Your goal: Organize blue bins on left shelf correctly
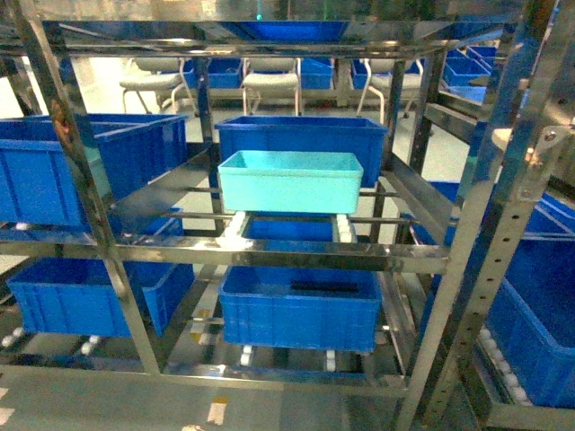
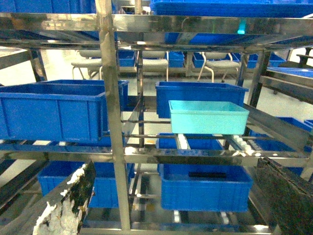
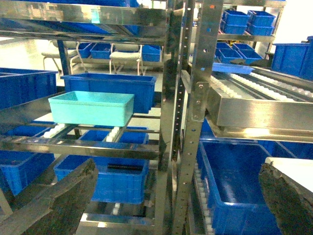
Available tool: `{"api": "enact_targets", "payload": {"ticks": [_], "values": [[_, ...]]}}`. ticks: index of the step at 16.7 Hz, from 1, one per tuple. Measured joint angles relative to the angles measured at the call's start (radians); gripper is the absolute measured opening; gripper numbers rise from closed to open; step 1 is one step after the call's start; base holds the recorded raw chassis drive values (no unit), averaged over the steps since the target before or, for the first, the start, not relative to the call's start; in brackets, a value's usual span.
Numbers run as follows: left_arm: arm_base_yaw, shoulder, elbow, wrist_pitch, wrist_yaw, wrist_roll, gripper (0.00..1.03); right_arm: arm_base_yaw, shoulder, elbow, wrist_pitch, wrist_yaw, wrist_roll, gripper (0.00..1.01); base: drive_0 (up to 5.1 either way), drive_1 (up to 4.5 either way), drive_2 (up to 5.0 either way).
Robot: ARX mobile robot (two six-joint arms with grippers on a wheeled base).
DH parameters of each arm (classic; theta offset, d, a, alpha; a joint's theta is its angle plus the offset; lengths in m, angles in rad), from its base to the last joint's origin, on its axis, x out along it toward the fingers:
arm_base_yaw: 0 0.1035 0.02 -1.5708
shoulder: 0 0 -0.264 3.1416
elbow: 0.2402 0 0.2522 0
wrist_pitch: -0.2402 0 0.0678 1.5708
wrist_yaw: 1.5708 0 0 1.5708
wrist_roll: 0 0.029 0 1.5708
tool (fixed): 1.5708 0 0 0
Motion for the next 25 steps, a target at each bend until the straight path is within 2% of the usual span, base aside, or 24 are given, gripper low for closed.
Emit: {"api": "enact_targets", "payload": {"ticks": [13,25], "values": [[0.0,0.0,0.0,0.013,0.003,0.0,0.98,0.0,0.0,0.0,0.007,0.003,0.0,0.98,4.3,-4.33,0.1],[0.0,0.0,0.0,0.005,0.001,0.0,0.98,0.0,0.0,0.0,0.003,0.002,0.0,0.98,0.0,0.0,0.0]]}}
